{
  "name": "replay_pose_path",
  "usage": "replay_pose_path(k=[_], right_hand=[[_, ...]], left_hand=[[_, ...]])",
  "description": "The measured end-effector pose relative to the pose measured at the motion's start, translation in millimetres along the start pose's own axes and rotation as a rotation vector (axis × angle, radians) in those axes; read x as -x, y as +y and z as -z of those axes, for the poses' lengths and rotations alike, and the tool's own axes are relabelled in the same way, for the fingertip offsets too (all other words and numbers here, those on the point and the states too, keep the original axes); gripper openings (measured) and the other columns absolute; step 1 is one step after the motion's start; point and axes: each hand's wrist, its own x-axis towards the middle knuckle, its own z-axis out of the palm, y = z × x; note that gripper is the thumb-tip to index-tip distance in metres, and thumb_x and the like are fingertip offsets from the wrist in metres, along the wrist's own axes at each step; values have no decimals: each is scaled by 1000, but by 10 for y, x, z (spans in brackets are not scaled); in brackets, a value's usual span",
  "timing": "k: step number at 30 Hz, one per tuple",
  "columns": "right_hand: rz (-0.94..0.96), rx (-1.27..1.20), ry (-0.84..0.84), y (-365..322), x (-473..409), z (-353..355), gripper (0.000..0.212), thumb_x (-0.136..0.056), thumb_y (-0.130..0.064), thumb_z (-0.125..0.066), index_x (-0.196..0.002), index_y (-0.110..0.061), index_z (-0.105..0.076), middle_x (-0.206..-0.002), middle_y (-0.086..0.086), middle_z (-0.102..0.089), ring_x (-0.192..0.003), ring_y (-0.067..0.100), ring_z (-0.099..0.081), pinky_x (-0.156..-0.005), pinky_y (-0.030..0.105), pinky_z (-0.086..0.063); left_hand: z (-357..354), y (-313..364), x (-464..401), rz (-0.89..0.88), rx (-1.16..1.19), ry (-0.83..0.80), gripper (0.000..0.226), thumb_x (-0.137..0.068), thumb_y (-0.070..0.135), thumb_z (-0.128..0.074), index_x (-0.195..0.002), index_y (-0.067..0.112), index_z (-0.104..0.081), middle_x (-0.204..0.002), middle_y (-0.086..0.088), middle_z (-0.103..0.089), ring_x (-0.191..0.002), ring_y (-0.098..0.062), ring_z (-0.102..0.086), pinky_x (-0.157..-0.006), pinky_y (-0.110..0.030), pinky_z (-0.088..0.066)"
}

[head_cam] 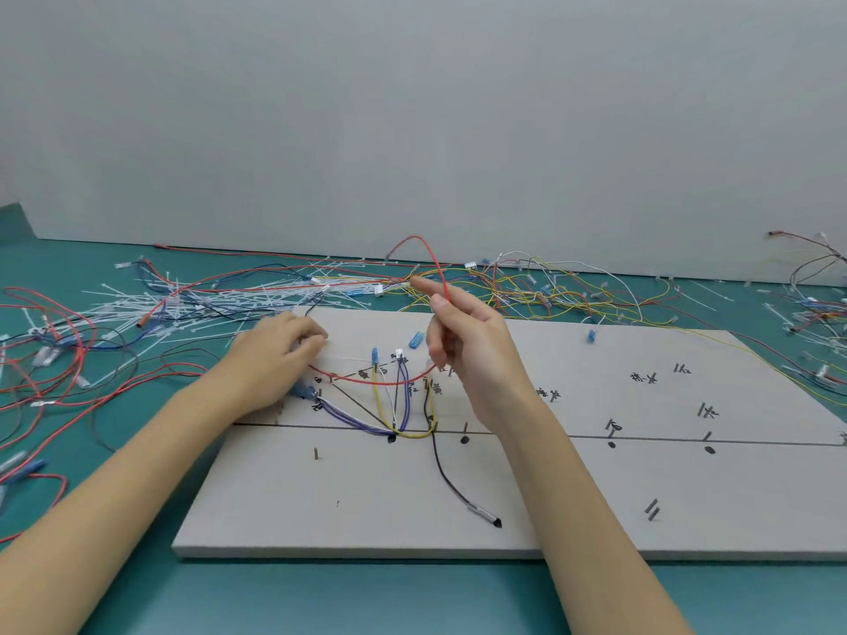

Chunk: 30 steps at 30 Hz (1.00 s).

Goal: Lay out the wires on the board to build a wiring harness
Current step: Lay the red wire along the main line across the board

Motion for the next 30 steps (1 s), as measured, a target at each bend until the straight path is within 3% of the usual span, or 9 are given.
replay_pose_path(k=[3,7,13,17,23,26,30], right_hand=[[15,-113,-45,-58,-6,68,30,-102,-16,-45,-125,-15,-64,-52,-7,-34,-50,8,-31,-53,20,-29],[-103,-375,-106,-149,-8,174,38,-102,-38,-42,-119,-16,-67,-55,-8,-25,-49,9,-20,-45,20,-22],[-166,-447,-41,-209,-5,268,30,-95,-30,-50,-86,-18,-76,-50,-10,-22,-47,9,-9,-39,19,-9],[-151,-462,-19,-213,7,260,28,-89,-32,-55,-74,-17,-74,-49,-9,-20,-46,9,-9,-40,21,-8],[-124,-514,16,-231,2,302,35,-91,-27,-50,-65,-17,-71,-46,-9,-20,-45,10,-9,-39,22,-9],[-113,-539,42,-223,0,314,37,-89,-25,-48,-60,-16,-69,-42,-8,-19,-43,11,-9,-37,22,-10],[-97,-557,54,-218,-6,325,33,-84,-24,-51,-57,-16,-67,-41,-7,-18,-43,12,-7,-37,21,-10]], left_hand=[[52,-131,-40,19,46,18,24,-98,16,-44,-111,18,-65,-119,-4,-58,-112,-21,-50,-99,-38,-38],[116,-212,-48,57,52,-28,22,-97,12,-46,-106,22,-64,-116,-5,-56,-104,-20,-50,-95,-36,-39],[253,-236,-49,168,131,-17,36,-87,-6,-46,-91,21,-70,-106,-9,-65,-103,-24,-58,-94,-37,-45],[285,-255,-41,192,164,-18,46,-79,-14,-43,-86,24,-68,-99,-6,-68,-96,-22,-61,-89,-35,-48],[331,-273,-37,167,100,-54,41,-75,-11,-55,-78,28,-69,-89,1,-69,-82,-15,-64,-68,-26,-47],[371,-267,-30,224,92,-22,33,-79,-3,-59,-75,26,-73,-74,7,-67,-65,-11,-61,-49,-19,-43],[404,-224,-18,235,73,-36,29,-85,5,-57,-77,26,-75,-80,4,-72,-70,-19,-65,-59,-26,-49]])
